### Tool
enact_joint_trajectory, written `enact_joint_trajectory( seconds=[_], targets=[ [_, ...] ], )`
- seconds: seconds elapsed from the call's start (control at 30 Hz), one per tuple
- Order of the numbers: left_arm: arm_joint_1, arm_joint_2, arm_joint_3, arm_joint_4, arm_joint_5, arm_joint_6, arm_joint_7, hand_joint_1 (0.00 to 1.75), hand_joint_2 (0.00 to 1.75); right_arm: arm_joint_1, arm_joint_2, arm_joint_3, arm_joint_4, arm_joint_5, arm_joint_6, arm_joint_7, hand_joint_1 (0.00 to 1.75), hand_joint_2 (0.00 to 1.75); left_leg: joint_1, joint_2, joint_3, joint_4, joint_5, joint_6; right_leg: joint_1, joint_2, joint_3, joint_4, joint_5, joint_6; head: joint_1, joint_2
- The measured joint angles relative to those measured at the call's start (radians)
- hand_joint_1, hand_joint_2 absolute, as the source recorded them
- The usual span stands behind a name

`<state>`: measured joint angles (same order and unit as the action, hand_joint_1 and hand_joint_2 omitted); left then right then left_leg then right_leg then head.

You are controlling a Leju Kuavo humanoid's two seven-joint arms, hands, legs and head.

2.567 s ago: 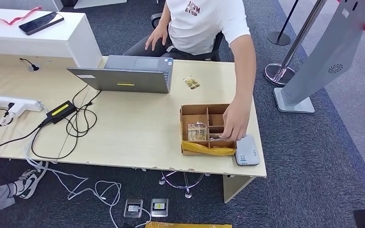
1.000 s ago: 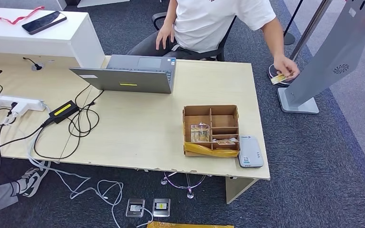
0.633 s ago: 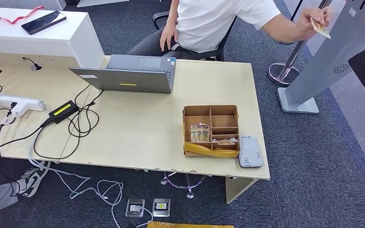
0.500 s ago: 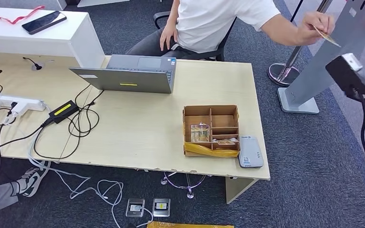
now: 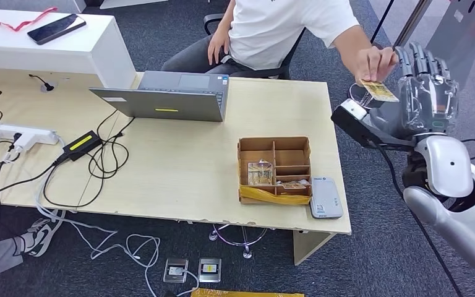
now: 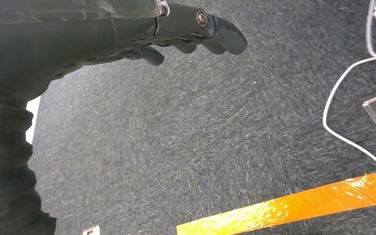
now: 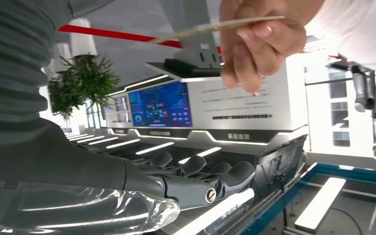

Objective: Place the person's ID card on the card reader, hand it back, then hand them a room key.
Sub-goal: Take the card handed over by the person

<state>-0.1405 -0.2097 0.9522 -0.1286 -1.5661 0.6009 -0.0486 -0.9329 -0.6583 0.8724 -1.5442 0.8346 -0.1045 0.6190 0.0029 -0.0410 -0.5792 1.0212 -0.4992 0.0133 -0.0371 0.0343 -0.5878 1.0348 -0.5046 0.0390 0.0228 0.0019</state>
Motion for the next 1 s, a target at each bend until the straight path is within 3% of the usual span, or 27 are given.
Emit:
enact_joint_trajectory(
  seconds=[0.07,0.1,0.23,0.5,1.0],
  targets=[
    [0.0,-0.001,0.006,0.0,0.001,0.003,0.01,0.0,1.75,-0.017,0.025,0.022,0.013,-0.007,-0.01,-0.016,0.0,1.75,0.0,0.0,0.0,0.0,0.0,0.0,0.0,0.0,0.0,0.0,0.0,0.0,0.0,0.0],
    [-0.001,-0.001,0.009,0.0,0.002,0.004,0.014,0.0,1.75,-0.025,0.038,0.033,0.022,-0.011,-0.014,-0.023,0.09,1.75,0.0,0.0,0.0,0.0,0.0,0.0,0.0,0.0,0.0,0.0,0.0,0.0,0.0,0.0],
    [-0.002,-0.001,0.021,0.001,0.002,0.007,0.022,0.0,1.75,-0.051,0.086,0.069,0.057,-0.03,-0.028,-0.045,1.66,1.75,0.0,0.0,0.0,0.0,0.0,0.0,0.001,0.0,0.0,0.0,0.0,0.0,0.0,0.0],
    [-0.005,-0.004,0.049,0.013,-0.001,0.023,0.025,0.0,1.75,-0.094,0.151,0.127,0.125,-0.071,-0.032,-0.063,1.75,1.75,0.001,0.0,0.001,0.0,0.0,0.0,0.001,0.0,0.0,0.0,0.0,0.0,0.0,0.0],
    [-0.006,-0.007,0.083,0.023,-0.001,0.036,0.025,0.0,1.75,-0.111,0.173,0.179,0.167,-0.103,-0.036,-0.065,1.75,1.75,0.001,0.001,0.001,0.0,0.0,0.0,0.001,0.0,0.0,-0.001,0.0,0.0,0.0,0.0]
  ],
)
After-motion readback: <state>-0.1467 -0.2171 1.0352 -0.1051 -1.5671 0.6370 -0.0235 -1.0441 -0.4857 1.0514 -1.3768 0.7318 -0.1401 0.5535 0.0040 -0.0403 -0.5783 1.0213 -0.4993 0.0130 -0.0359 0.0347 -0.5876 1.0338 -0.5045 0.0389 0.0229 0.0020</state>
